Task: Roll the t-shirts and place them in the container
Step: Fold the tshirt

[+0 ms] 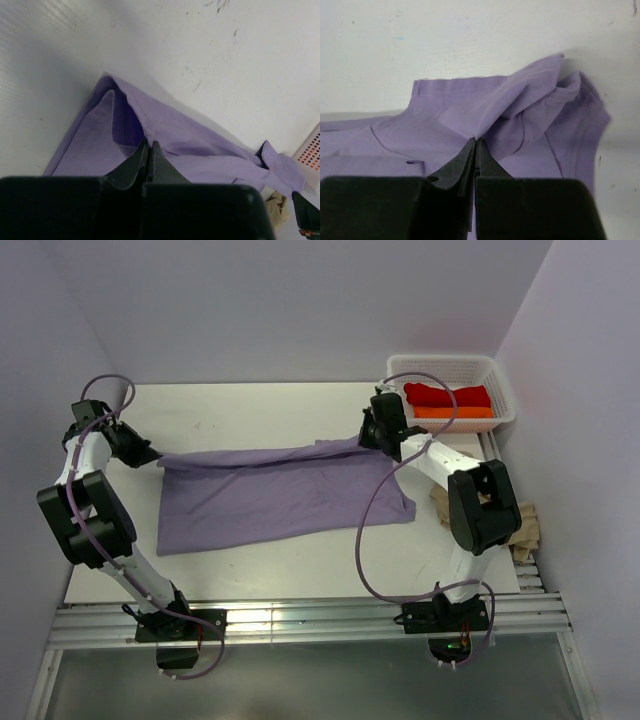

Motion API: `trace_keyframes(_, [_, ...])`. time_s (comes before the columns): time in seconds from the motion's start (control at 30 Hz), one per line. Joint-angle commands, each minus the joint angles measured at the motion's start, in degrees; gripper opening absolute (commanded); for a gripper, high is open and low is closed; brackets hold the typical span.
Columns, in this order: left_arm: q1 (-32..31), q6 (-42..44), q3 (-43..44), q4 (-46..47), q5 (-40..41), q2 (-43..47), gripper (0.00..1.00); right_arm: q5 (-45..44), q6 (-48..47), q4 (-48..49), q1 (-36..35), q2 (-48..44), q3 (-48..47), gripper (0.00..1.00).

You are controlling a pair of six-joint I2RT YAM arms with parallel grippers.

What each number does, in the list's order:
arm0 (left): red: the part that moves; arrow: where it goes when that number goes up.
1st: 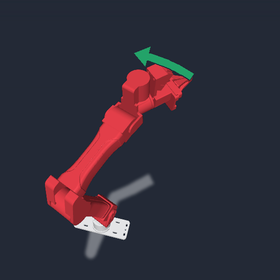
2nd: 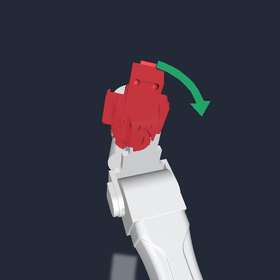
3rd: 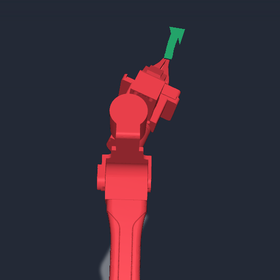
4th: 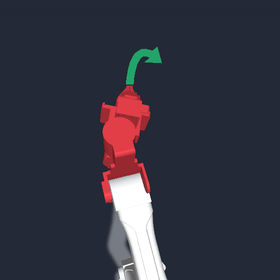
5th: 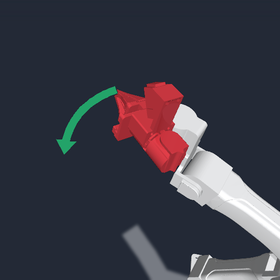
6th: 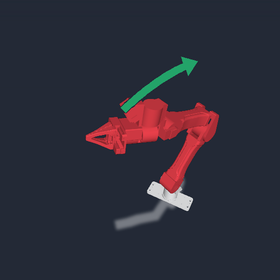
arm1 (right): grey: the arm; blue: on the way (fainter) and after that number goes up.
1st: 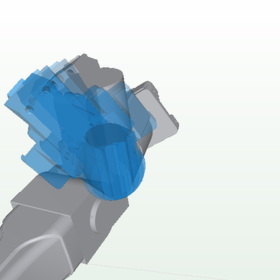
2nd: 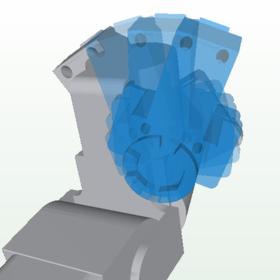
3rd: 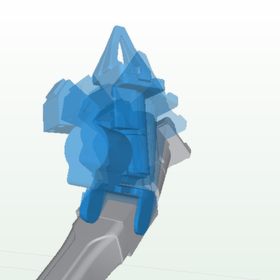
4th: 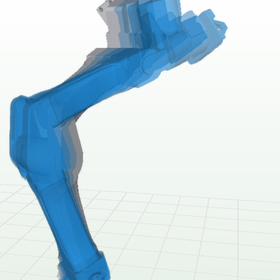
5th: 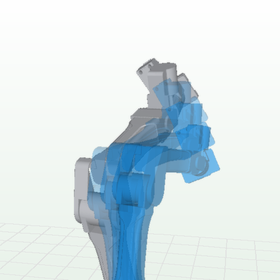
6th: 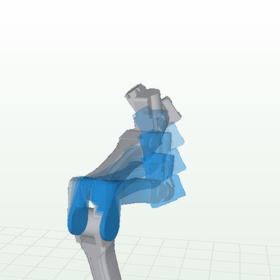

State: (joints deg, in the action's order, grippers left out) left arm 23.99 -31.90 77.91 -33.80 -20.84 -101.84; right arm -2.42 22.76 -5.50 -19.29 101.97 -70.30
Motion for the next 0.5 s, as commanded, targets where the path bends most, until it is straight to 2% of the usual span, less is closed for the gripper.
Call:
trace_keyframes(0.0, [0.4, 1.9, -1.4, 0.1, 1.7, 3.8, 0.0, -1.7, 0.4, 2.5, -0.8, -4.9, 1.7, 0.0])
trace_keyframes(0.47, [1.1, 2.9, -6.4, -1.9, 4.1, 6.7, 0.0, -3.6, 1.1, 2.1, -1.5, -9.5, 8.3, 0.0])
